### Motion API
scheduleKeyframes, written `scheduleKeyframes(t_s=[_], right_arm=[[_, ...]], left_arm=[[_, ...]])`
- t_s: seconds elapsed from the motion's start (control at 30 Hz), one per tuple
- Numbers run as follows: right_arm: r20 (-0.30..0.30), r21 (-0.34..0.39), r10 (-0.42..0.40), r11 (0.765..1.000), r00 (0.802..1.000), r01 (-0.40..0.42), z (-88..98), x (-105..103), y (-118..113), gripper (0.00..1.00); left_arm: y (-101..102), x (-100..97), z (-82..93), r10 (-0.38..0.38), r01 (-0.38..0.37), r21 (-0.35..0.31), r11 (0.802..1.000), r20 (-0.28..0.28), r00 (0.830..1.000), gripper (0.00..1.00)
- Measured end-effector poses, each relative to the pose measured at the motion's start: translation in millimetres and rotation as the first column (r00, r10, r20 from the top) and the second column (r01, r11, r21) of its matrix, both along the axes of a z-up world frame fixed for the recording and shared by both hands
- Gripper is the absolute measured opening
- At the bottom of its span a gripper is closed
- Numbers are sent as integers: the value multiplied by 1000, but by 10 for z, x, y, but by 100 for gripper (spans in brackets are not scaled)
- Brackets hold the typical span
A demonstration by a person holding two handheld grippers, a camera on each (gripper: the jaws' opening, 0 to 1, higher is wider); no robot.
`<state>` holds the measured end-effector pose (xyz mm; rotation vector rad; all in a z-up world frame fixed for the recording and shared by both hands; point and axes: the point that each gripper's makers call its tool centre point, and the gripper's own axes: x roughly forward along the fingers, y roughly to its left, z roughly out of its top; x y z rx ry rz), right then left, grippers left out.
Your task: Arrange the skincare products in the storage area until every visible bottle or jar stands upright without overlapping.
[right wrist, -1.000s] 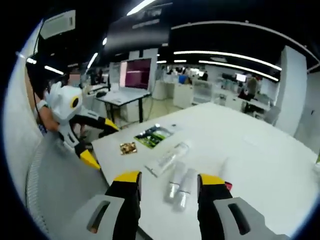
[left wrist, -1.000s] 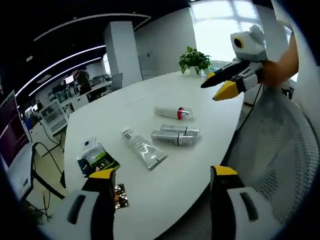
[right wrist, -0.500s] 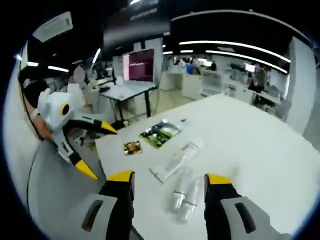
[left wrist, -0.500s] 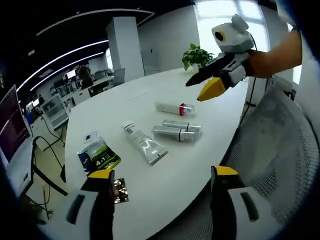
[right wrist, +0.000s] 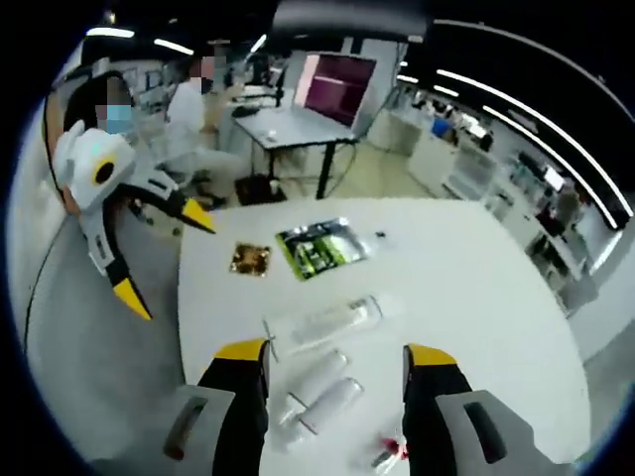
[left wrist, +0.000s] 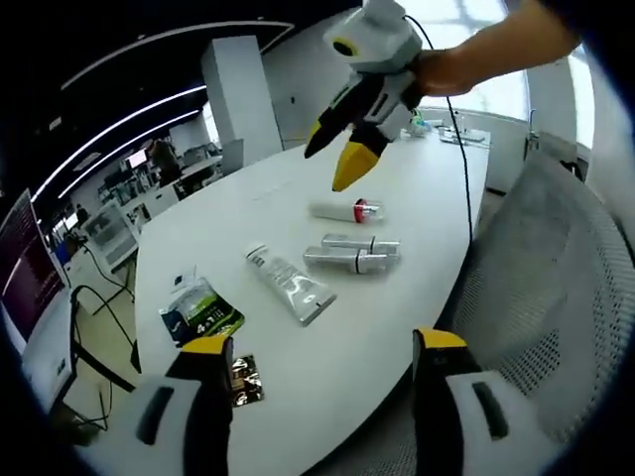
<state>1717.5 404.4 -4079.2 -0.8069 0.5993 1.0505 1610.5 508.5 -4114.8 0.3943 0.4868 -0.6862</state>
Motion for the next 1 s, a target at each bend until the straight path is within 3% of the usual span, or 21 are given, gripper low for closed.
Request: scheduleKeyframes(t_s=[0.1, 0.2, 0.4, 0.7, 0.77, 0.97, 1.0], right_arm=[[7, -95, 111, 989, 994, -110, -101, 23, 86, 55], [-1, -191, 210, 960, 978, -206, -233, 40, 162, 55], [-56, -285, 327, 900, 943, -329, -466, 68, 350, 56], [-116, -392, 427, 810, 897, -437, -741, 317, 503, 56], [-145, -438, 464, 762, 874, -478, -852, 393, 491, 57], [-168, -494, 535, 681, 828, -541, -1014, 615, 499, 61], [-172, -505, 557, 658, 812, -559, -1036, 645, 493, 61]], left_arm=[[31, 20, 11, 10, -10, 6, 1000, 13, 1000, 68], [55, 37, 18, 21, -21, 7, 1000, 20, 1000, 66], [105, 72, 33, 43, -43, 14, 999, 38, 998, 62], [202, 126, 43, 93, -95, 30, 995, 57, 994, 58], [230, 140, 41, 106, -108, 33, 994, 58, 993, 56], [350, 194, 32, 182, -181, -6, 983, 33, 983, 53], [342, 186, 16, 176, -176, 0, 984, 29, 984, 53]])
